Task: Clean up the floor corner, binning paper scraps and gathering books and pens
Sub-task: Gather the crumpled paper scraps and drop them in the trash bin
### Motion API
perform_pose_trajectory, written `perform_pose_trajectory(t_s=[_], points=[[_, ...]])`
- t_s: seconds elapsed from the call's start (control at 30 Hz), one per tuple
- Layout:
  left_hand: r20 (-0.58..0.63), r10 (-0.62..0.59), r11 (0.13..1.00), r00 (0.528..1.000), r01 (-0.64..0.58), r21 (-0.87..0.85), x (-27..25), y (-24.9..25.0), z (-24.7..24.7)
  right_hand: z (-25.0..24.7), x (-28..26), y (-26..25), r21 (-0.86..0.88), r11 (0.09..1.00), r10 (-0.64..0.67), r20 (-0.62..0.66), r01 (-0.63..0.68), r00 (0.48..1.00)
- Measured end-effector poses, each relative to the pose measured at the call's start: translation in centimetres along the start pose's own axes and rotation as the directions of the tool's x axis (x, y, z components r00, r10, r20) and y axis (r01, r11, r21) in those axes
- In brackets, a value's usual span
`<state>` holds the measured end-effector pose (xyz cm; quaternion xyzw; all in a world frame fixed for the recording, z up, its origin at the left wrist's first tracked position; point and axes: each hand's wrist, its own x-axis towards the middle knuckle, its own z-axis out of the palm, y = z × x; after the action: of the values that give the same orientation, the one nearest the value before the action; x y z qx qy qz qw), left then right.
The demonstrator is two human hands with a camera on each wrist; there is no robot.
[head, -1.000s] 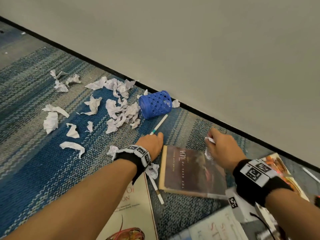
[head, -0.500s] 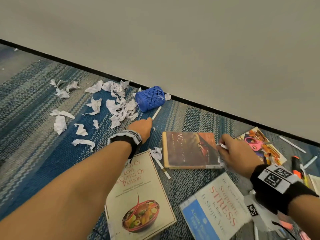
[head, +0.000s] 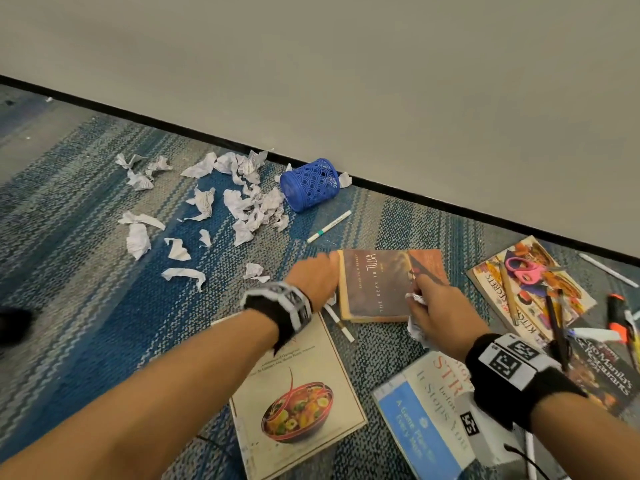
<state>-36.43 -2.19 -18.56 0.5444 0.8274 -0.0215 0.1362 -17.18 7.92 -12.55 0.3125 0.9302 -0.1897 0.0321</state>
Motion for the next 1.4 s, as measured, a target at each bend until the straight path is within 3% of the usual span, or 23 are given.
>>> perform_pose_trajectory(t_s=[0.2,0.37,0.47,0.57,0.7,0.8,0.93,1.0,1.17,1.27,1.33,1.4], points=[[0.021,0.168,0.972,0.986,-0.169,0.164,-2.3,2.5,2.5,-1.2,-0.1,0.5,0.049,0.993,0.105,-0.04,-0.104,0.994],[0.068,0.241,0.958,0.968,-0.249,0.14,-2.2,3.2,1.5,-4.4,-4.2,1.7,0.052,0.984,0.174,-0.078,-0.17,0.982],[-0.009,0.28,0.958,0.96,-0.278,0.073,-2.1,5.1,-1.1,-6.7,-7.8,3.1,0.062,0.977,0.206,-0.058,-0.202,0.977],[-0.142,0.391,0.92,0.909,-0.388,0.052,-2.2,9.4,-5.4,-9.2,-11.8,5.1,0.025,0.968,0.253,-0.083,-0.251,0.964],[-0.214,0.517,0.85,0.829,-0.527,0.014,-3.2,18.5,-10.9,-12.6,-18.4,8.0,0.063,0.943,0.333,-0.224,-0.327,0.916],[-0.257,0.635,0.748,0.729,-0.663,-0.035,-5.9,26.9,-13.9,-15.2,-24.6,10.1,0.12,0.911,0.41,-0.337,-0.394,0.847],[-0.286,0.817,0.525,0.501,-0.851,0.01,-11.4,38.8,-16.7,-17.8,-34.9,12.6,0.131,0.831,0.533,-0.47,-0.541,0.704],[-0.324,0.848,0.429,0.419,-0.902,-0.045,-15.1,44.8,-17.7,-18.9,-40.5,13.7,0.171,0.787,0.581,-0.529,-0.593,0.619],[-0.391,0.843,0.272,0.369,-0.92,-0.283,-26.1,57.4,-17.0,-20.5,-54.4,15.1,0.313,0.752,0.584,-0.725,-0.58,0.366],[-0.393,0.868,0.17,0.304,-0.925,-0.341,-31.7,63.8,-15.6,-19.8,-61.7,16.2,0.39,0.726,0.596,-0.768,-0.567,0.236],[-0.367,0.883,0.152,0.294,-0.917,-0.369,-34.8,67.7,-14.4,-18.8,-66.0,17.3,0.457,0.681,0.643,-0.747,-0.572,0.169],[-0.291,0.903,0.184,0.317,-0.896,-0.403,-37.3,70.9,-12.6,-17.3,-69.4,18.5,0.521,0.617,0.707,-0.696,-0.59,0.123]])
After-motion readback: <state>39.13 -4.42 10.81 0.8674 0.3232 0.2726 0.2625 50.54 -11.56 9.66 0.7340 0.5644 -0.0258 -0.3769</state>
